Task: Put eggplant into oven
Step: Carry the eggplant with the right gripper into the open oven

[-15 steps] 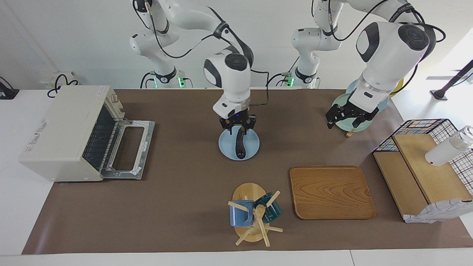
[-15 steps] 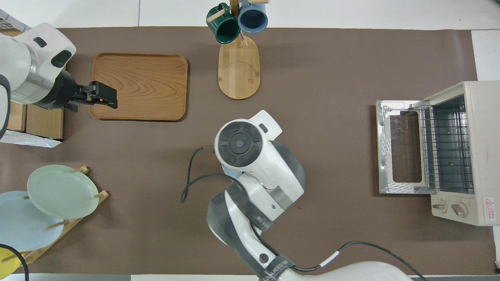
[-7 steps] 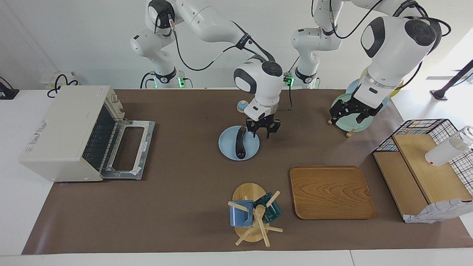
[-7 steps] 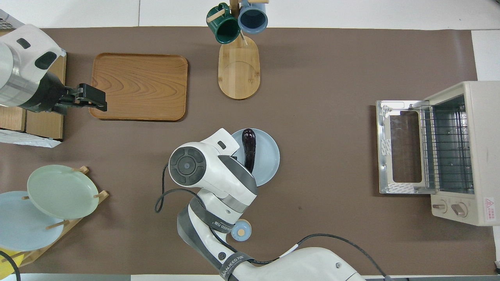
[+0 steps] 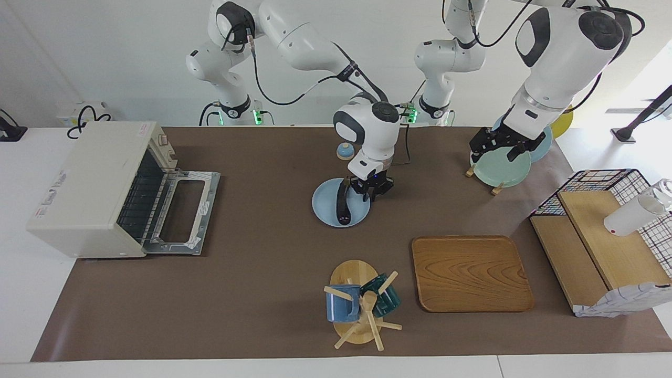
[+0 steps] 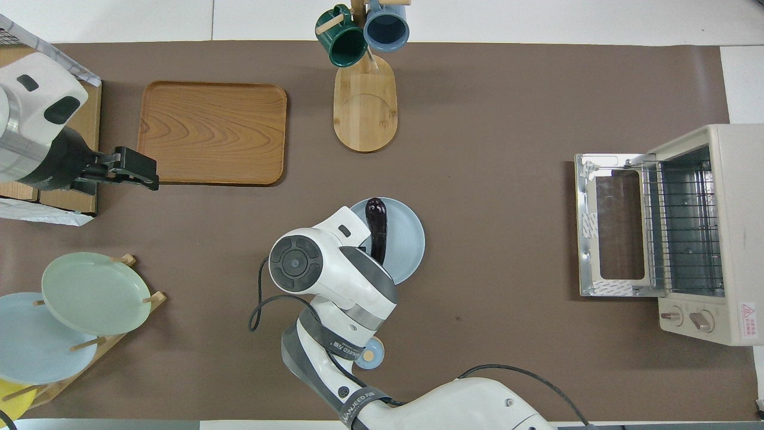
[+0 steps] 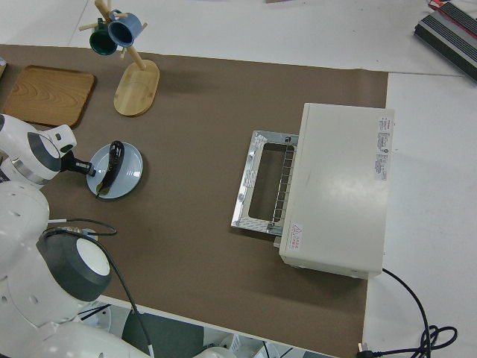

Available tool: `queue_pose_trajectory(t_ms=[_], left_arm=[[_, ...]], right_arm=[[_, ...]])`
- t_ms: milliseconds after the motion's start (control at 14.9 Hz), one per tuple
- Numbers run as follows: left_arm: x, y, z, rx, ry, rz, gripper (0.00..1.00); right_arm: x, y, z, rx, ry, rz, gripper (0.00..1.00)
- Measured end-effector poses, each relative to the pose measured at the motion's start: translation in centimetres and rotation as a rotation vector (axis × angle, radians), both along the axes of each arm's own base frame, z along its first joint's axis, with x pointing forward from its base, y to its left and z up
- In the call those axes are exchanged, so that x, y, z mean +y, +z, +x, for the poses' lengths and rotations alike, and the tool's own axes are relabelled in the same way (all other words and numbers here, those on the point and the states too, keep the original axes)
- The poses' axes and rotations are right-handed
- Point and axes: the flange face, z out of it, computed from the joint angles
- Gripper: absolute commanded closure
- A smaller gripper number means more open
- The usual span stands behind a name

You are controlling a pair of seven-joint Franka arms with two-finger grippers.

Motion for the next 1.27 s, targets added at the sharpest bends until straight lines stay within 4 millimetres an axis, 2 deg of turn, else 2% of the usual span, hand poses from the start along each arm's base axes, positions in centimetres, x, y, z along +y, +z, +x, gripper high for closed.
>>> queue_pose_trajectory(t_ms=[335,468,602,736,870,937,1138,1271], left_arm=[[-0.3,-0.2,-0.7,0.001,-0.040,0.031,0.00],[-0.5,0.2,-0.9,-0.008,-0.056,0.038,0.00],[-0.6,0.5,-1.1,-0.013,-0.061,0.037,0.00],[-0.6,0.7,-1.2,-0.016,-0.063,0.037,0.00],[-0.9,0.7,-1.2,-0.017,-0.067,0.037,0.00],[-1.0,0.7,-1.2,-0.017,-0.069,0.037,0.00],[-1.0,0.7,-1.2,-0.017,-0.070,0.037,0.00],[-1.0,0.7,-1.2,-0.016,-0.070,0.037,0.00]], right_arm=[[-0.6,1.3,0.0,-0.022,0.042,-0.092,1.00],[-1.3,2.7,0.6,0.000,0.049,-0.158,1.00],[-2.6,3.8,1.3,0.043,0.061,-0.220,1.00],[-5.3,5.2,2.6,0.080,0.066,-0.287,1.00],[-9.5,7.2,4.8,0.114,0.067,-0.316,1.00],[-12.3,8.1,6.2,0.131,0.059,-0.318,1.00],[-23.6,9.3,9.4,0.201,0.039,-0.309,1.00],[-30.5,9.4,10.1,0.229,0.038,-0.286,1.00]])
